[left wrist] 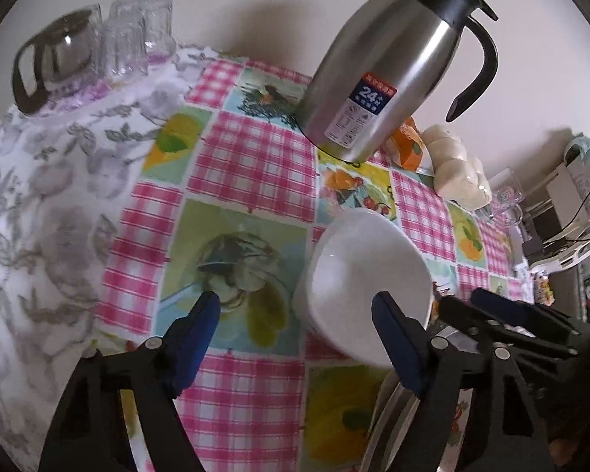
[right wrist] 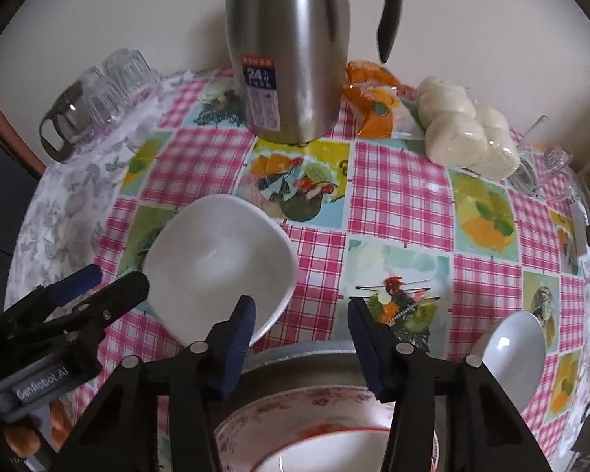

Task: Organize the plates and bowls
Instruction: 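Close the right gripper on the white square bowl's rim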

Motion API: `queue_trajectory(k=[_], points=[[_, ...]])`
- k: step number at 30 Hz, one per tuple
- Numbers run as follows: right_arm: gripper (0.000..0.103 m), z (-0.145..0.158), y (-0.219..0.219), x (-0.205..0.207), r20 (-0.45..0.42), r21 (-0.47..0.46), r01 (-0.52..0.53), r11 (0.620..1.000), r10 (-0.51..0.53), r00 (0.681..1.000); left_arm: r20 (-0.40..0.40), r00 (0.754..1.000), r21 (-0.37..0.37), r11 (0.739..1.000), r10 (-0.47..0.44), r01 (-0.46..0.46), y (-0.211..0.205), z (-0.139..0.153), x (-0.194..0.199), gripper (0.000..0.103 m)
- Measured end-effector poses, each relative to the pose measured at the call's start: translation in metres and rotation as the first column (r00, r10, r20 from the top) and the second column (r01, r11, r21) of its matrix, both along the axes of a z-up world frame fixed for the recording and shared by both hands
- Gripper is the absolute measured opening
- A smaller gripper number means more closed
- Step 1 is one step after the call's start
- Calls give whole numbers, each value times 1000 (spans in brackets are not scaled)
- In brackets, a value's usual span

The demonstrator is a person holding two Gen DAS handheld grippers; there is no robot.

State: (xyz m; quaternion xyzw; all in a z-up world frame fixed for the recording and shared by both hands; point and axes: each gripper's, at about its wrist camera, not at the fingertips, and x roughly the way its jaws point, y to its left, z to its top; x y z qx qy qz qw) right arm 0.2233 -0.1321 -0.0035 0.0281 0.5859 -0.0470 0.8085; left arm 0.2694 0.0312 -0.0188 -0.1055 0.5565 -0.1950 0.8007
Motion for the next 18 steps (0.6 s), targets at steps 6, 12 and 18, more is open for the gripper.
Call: queue_trajectory(k=[6,12,18], points=[[34,-14,2,14,-36,-6,12,1000,-12,999,-52,999,-25,1000,5,-6,-7,-14,11,55],[22,-27,-1,25,-82,-3,29,1000,-29,996,-84,996,-27,1000,0,-3,-13,-25,17,37],[13,-36,8,32,-120,-21,0,1000,-2,993,-114,993,-13,1000,-8,6,-19,-34,20,28]])
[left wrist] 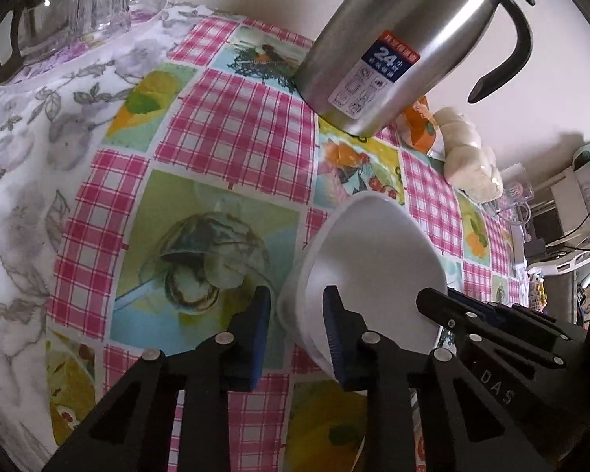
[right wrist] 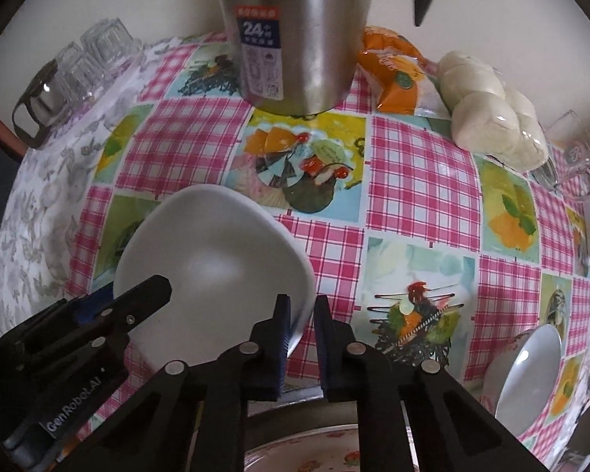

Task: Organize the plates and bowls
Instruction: 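Close the right gripper on the white square bowl's rim, then lift the white square bowl with the right gripper toward the basin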

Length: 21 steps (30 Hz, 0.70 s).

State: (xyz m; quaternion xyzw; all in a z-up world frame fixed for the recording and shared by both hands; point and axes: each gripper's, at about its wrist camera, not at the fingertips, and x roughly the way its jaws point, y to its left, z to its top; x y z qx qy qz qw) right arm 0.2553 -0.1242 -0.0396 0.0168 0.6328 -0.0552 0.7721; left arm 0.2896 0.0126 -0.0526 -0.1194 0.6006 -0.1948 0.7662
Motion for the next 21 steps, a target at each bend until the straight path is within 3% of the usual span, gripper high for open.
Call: queue_trajectory(k=[13,21], points=[[14,-14,6,7,-54,-23,0,1000,-2,999,-19,999,-33,999,28,-29,3,-8,-1,22],[13,-2,13,2,-3,33,-11,999,11,1000,14,997,-60,995,75,-74,20,-2,-12,21]])
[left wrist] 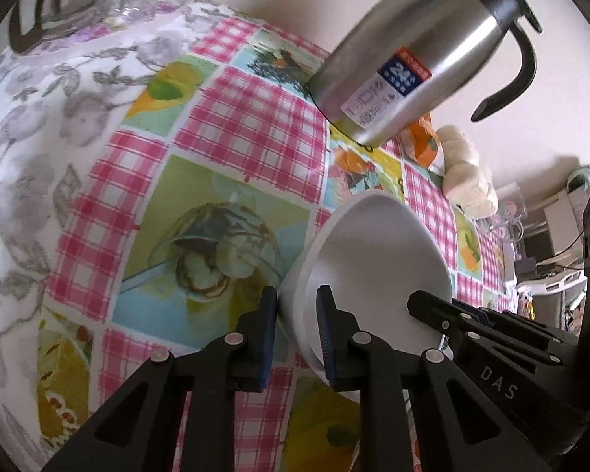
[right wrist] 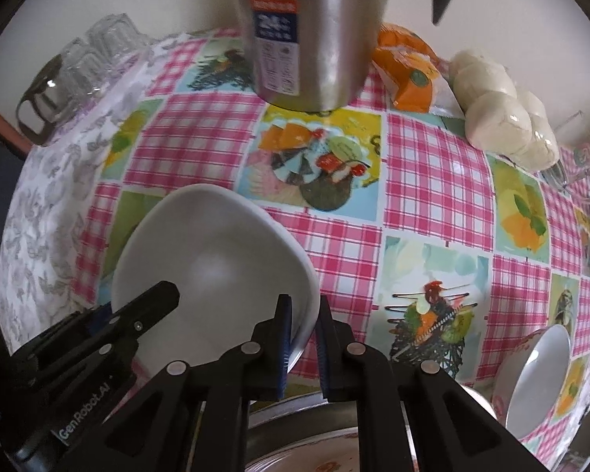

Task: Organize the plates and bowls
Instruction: 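Lift the white square bowl with the right gripper toward the basin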

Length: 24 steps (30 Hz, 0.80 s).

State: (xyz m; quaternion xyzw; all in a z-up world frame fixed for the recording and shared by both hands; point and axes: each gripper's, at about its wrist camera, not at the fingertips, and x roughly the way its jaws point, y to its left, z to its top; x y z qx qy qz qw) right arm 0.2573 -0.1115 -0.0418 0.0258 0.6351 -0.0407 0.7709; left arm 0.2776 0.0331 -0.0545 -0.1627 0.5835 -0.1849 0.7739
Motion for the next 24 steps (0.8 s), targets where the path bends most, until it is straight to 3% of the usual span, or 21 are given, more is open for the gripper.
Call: queue_trajectory(k=[7,16,24], points=[[13,27,8,-16,59,56,-26,998,23,998,89,993,-20,996,83,-81,22,39,-28,21],[13,80,6,-62,170,120,-62,991,41,985,208,961,-73,983,181,-169,29,94,-88,21],[13,123,-14,-123,297,165,-47,985,-4,955,296,940,-69,985,172,-159,7,125,-141,21]])
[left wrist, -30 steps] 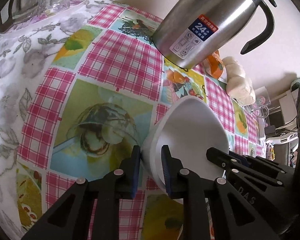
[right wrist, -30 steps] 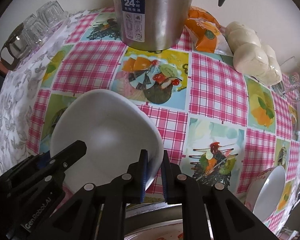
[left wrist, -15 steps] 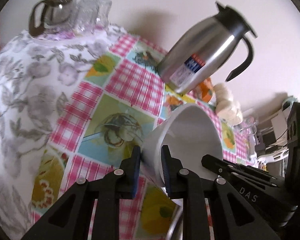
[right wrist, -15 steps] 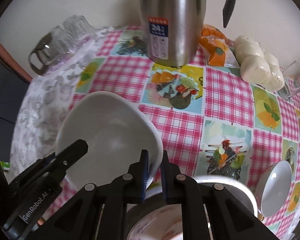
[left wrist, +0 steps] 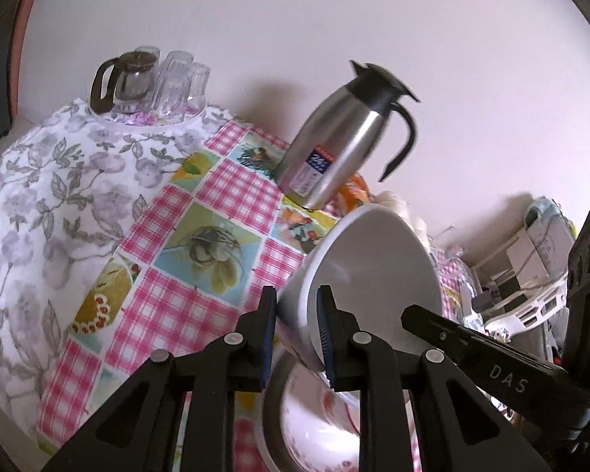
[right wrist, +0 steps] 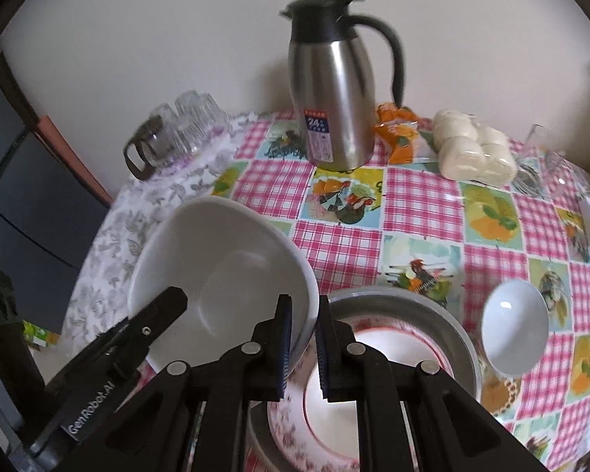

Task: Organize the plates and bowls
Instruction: 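Lift the white square bowl with the right gripper toward the basin, then lower the white square bowl onto the red-rimmed bowl in the steel basin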

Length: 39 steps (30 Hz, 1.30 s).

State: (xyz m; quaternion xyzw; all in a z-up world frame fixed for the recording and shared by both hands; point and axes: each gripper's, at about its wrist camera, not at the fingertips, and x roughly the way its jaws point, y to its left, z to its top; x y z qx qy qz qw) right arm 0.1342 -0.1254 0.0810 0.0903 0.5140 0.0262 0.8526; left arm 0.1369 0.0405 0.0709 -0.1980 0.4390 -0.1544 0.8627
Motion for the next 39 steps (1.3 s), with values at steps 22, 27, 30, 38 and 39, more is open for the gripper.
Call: queue_trajectory(k=[22,27,30,38,39], points=[[13,-19,-69,-99,143,196,170,966,-200,969,88,990,156,983,-111,96,-66,11,-54,21],[13,-20,-79,-104,166,220,179,959,-217,962,86,989,156,982,-119,105,-74,9,-54,21],[13,-18,-84,-107,176,225,190,956,-232,957,91,987,163,980,-130,114,-80,10,-56,21],[13,-24,-95,-112,165,244,204,948,-248,955,98,985,170,978,-140,122,-90,11,-60,21],[13,-24,-97,-113,165,246,206,947,-250,954,97,985,169,978,-142,124,-91,11,-60,21]])
